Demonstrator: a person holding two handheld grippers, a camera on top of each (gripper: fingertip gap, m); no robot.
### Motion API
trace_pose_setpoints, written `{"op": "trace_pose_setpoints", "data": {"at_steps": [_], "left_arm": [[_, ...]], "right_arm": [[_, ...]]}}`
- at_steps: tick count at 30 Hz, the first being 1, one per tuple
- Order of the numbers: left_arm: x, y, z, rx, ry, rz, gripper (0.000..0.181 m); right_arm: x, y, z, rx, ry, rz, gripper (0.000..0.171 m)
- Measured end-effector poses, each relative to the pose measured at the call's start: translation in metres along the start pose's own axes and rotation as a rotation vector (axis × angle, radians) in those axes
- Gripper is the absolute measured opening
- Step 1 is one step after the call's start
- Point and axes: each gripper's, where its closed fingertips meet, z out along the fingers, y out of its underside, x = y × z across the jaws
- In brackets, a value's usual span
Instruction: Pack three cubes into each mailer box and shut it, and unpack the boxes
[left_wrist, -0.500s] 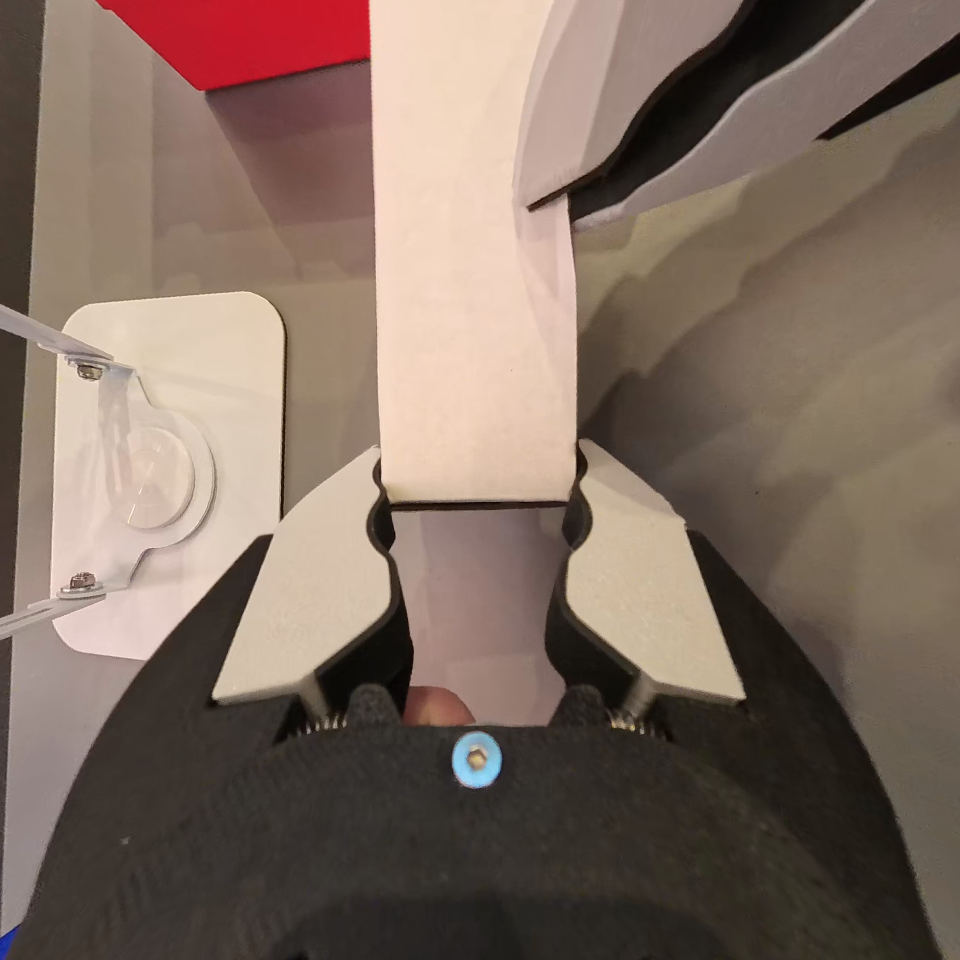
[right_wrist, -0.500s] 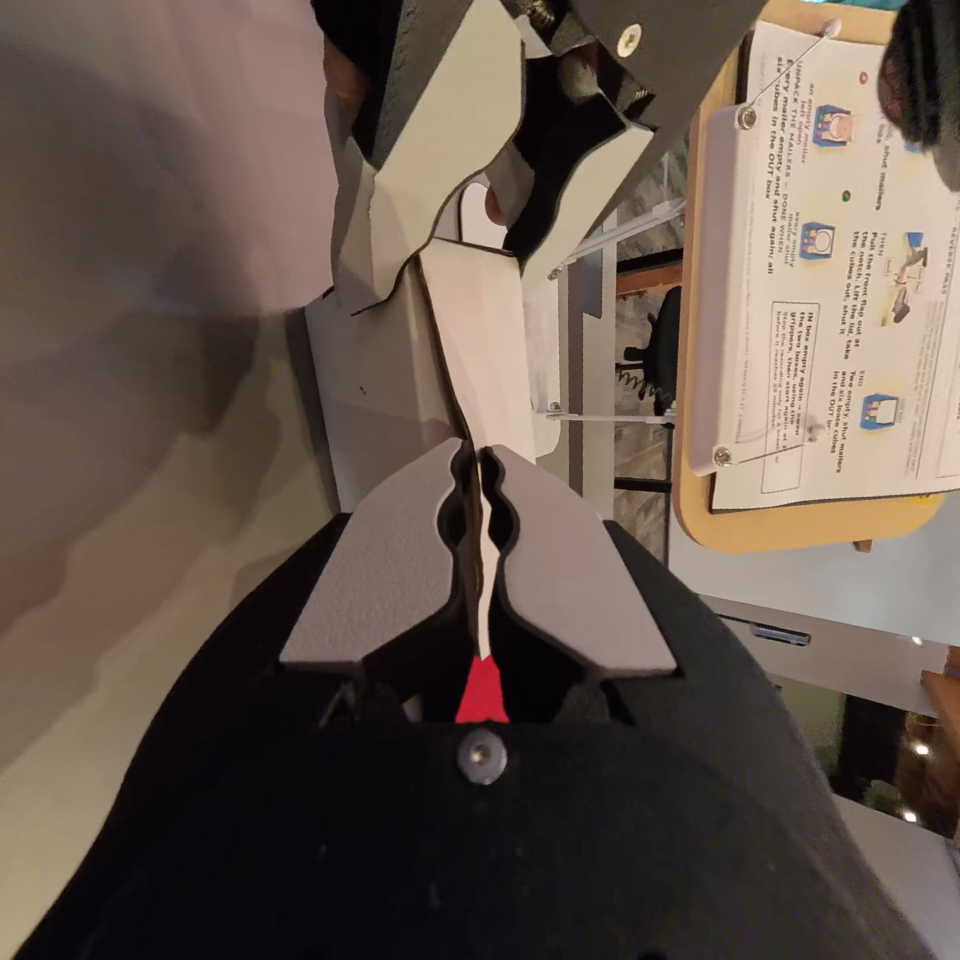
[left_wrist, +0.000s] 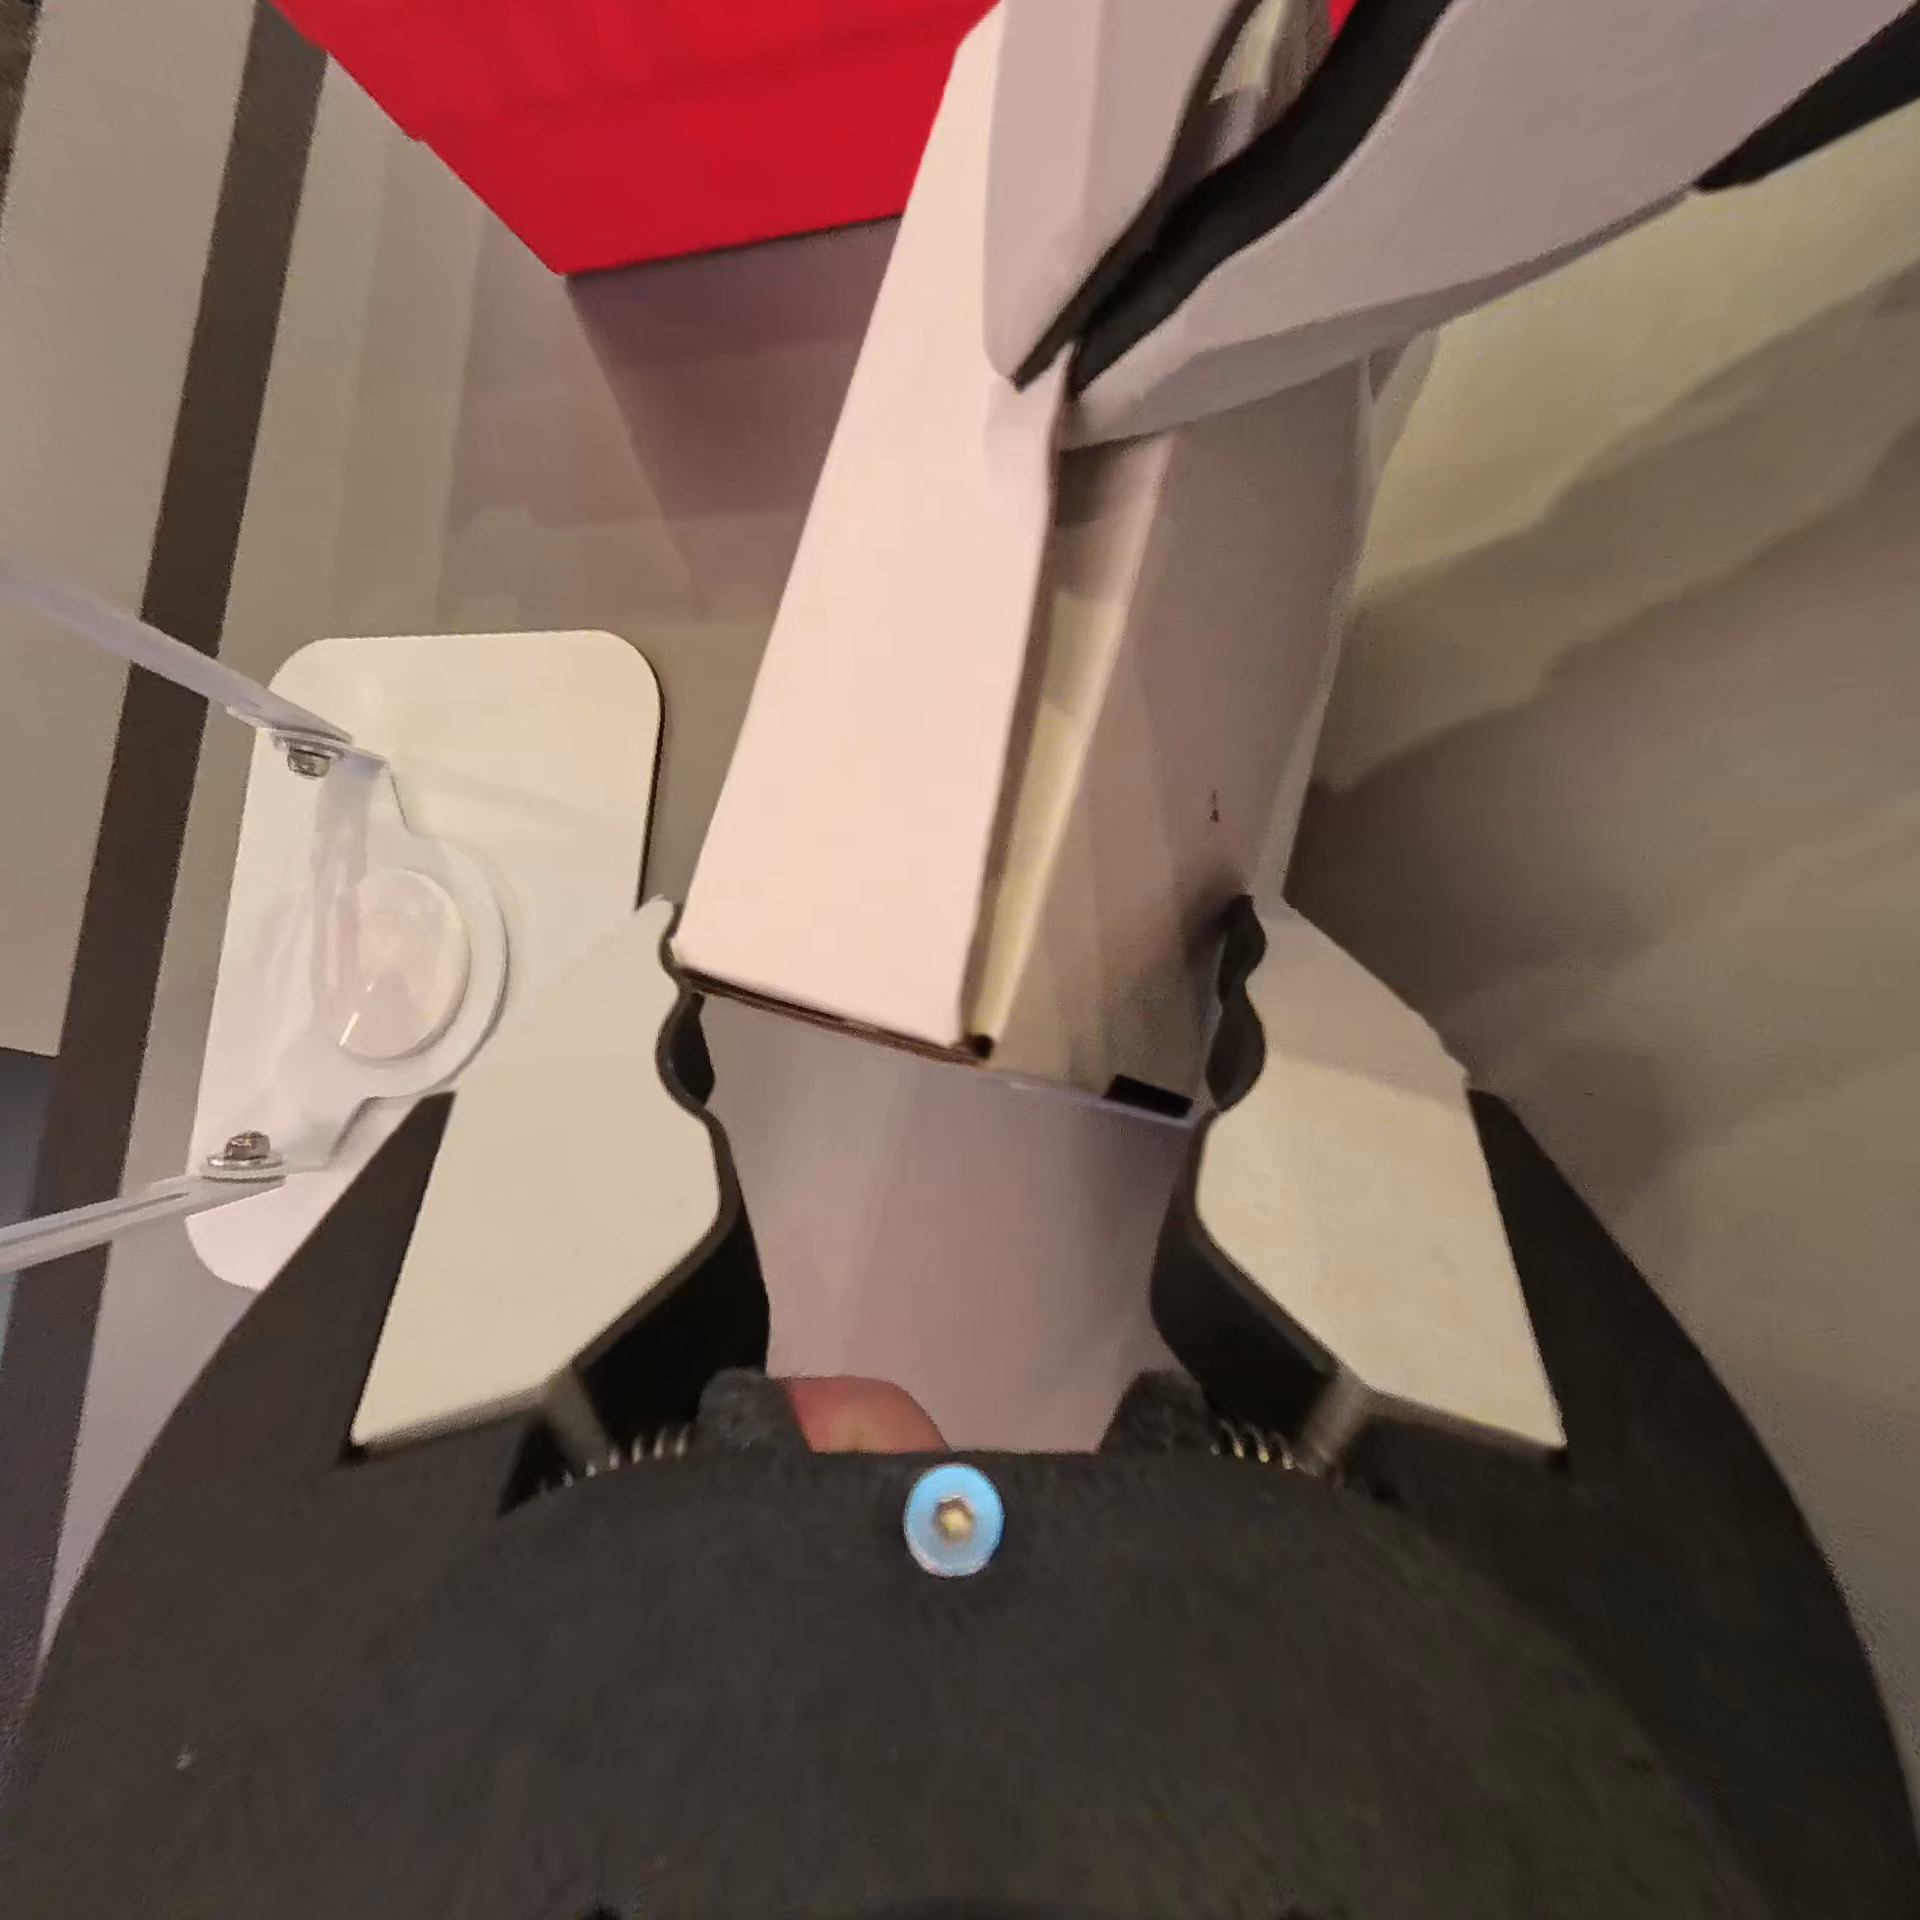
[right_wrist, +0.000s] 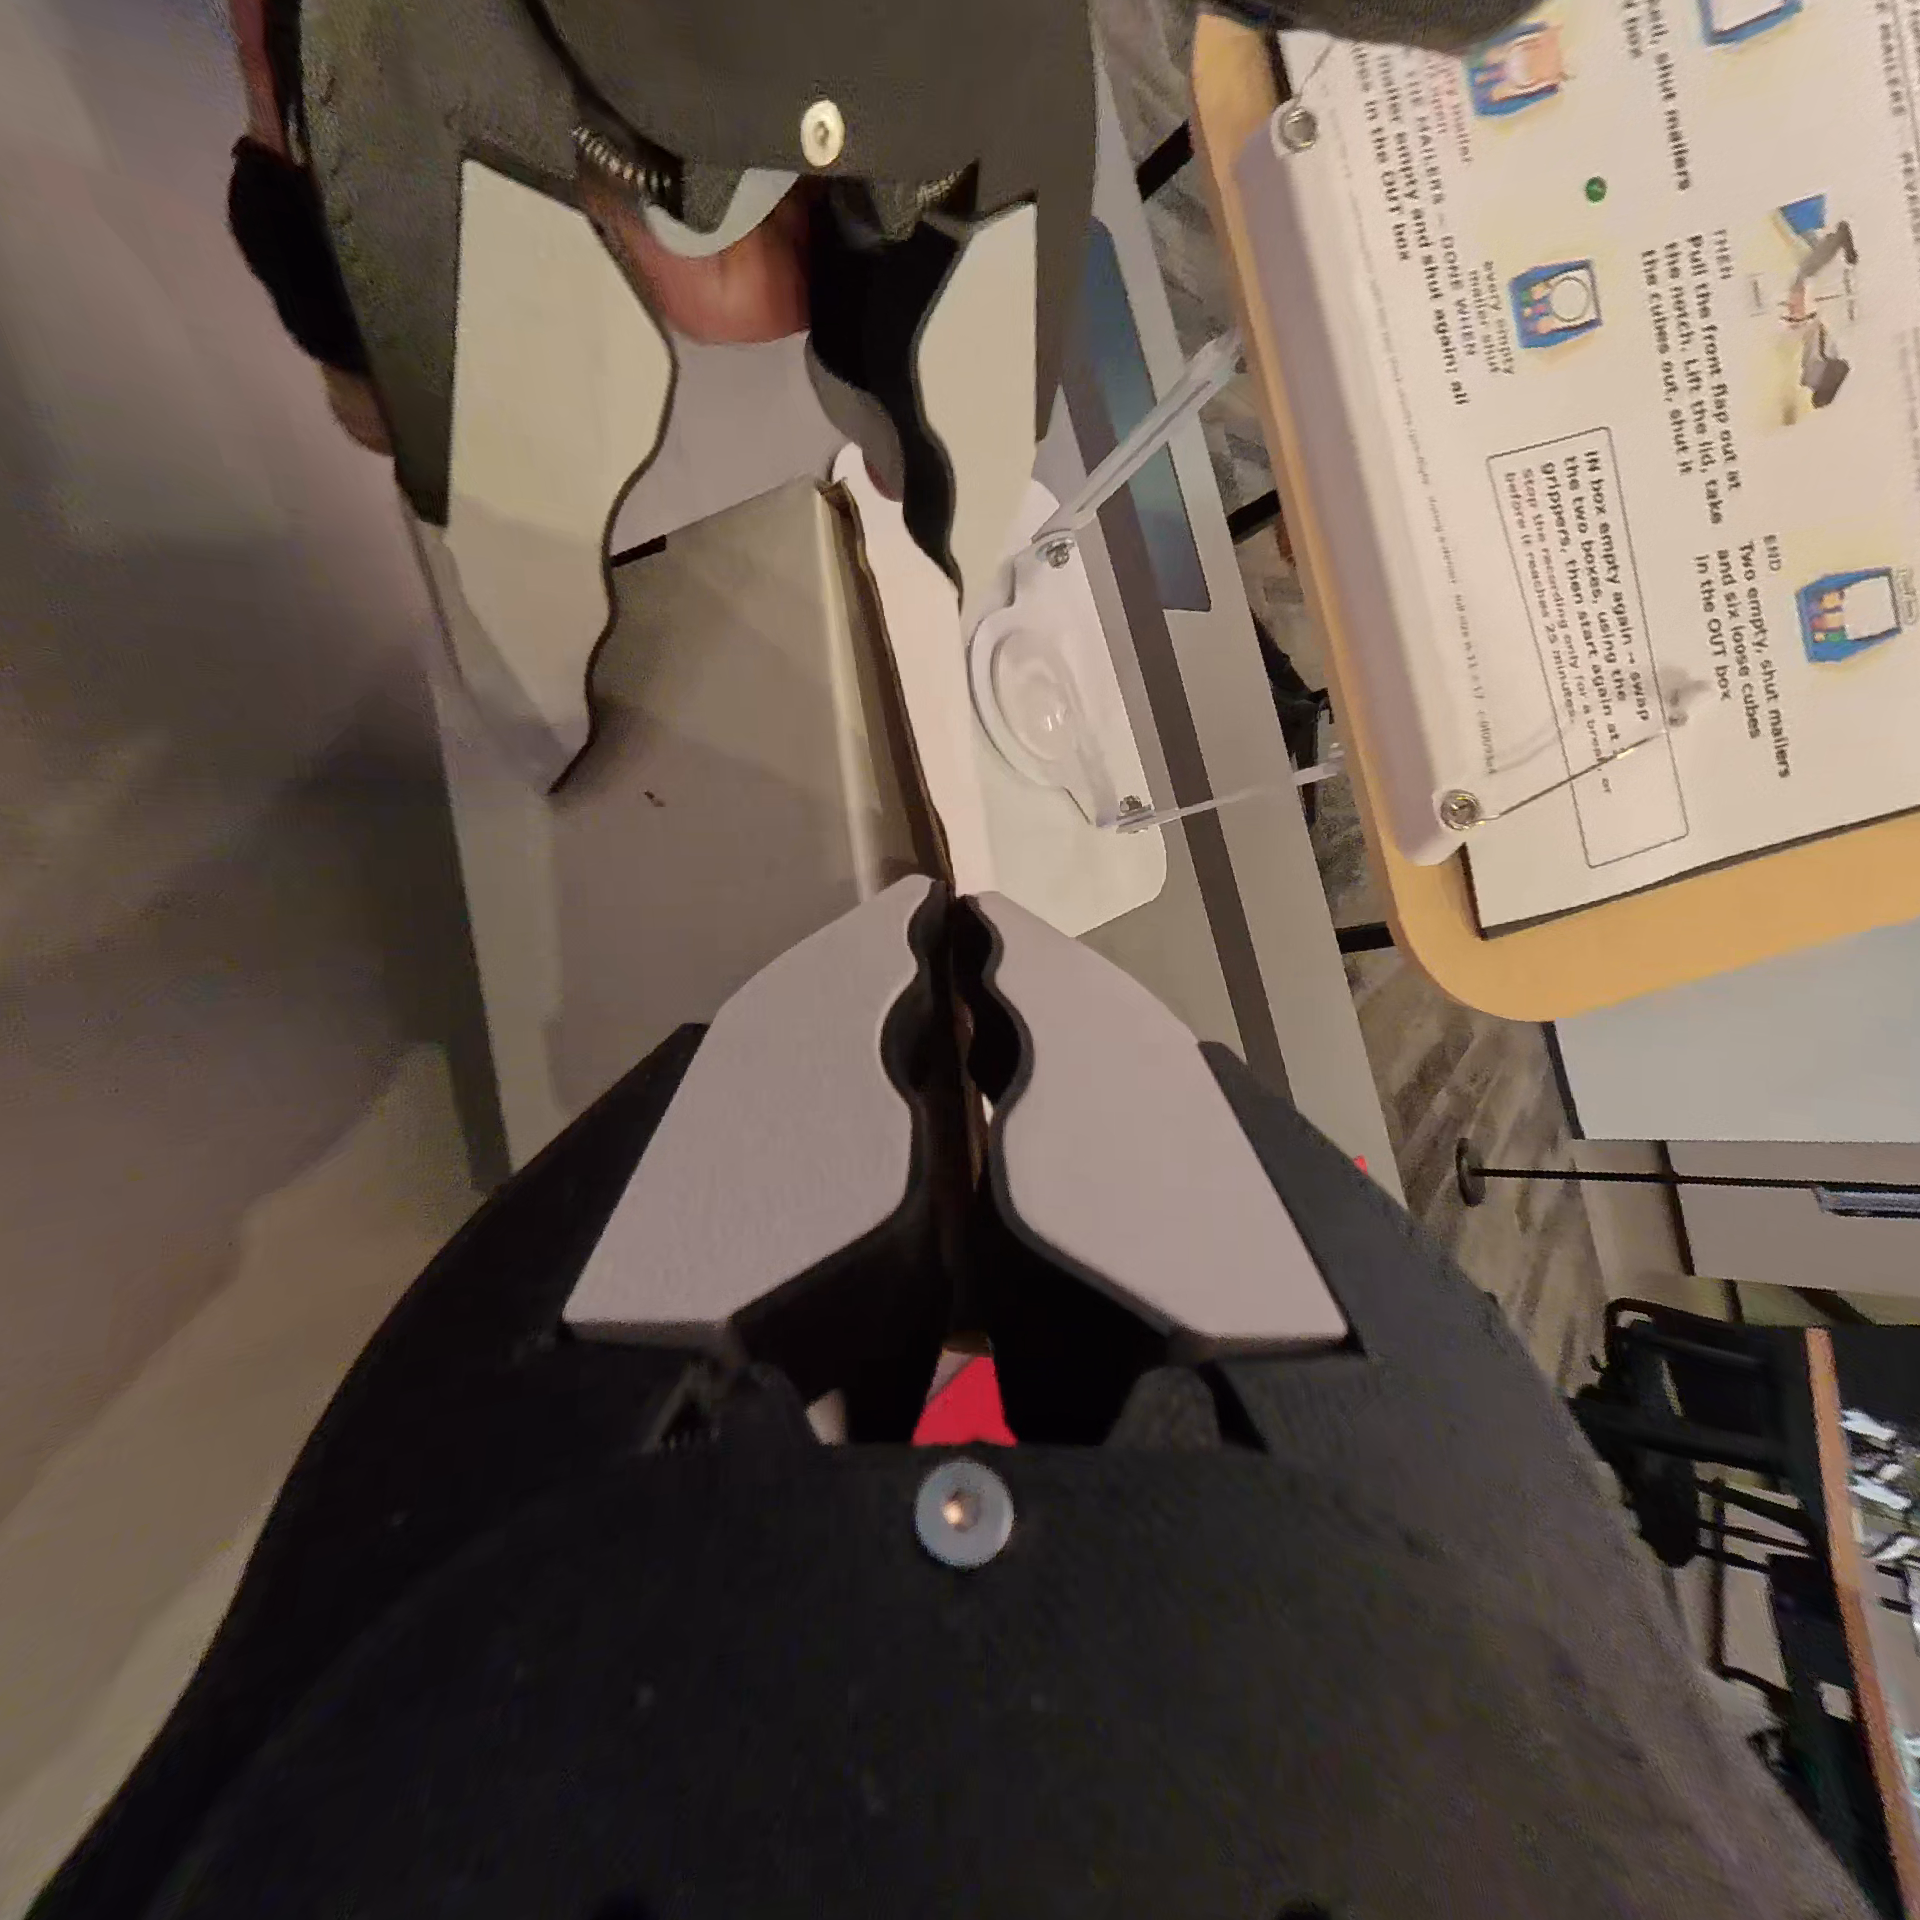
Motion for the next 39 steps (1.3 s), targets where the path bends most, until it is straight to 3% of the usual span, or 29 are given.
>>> {"op": "trace_pose_setpoints", "data": {"at_steps": [1,11,22,29,39], "left_arm": [[0.0,0.003,0.002,-0.004,0.01,-0.015,0.091],[0.004,0.008,0.013,0.062,-0.024,-0.058,0.087],[0.002,0.01,0.01,0.055,-0.034,-0.061,0.084],[0.002,0.014,0.007,0.022,-0.063,-0.021,0.083],[0.002,0.006,0.013,0.061,-0.134,0.022,0.081]], "right_arm": [[-0.003,0.001,0.002,-0.007,-0.013,-0.005,0.001],[-0.003,0.005,0.008,-0.002,-0.086,0.168,0.002],[-0.011,-0.01,0.012,-0.034,0.045,-0.222,0.007],[-0.022,-0.028,0.02,-0.026,0.068,-0.409,0.002],[0.009,-0.018,0.019,-0.061,-0.099,0.062,0.002]]}}
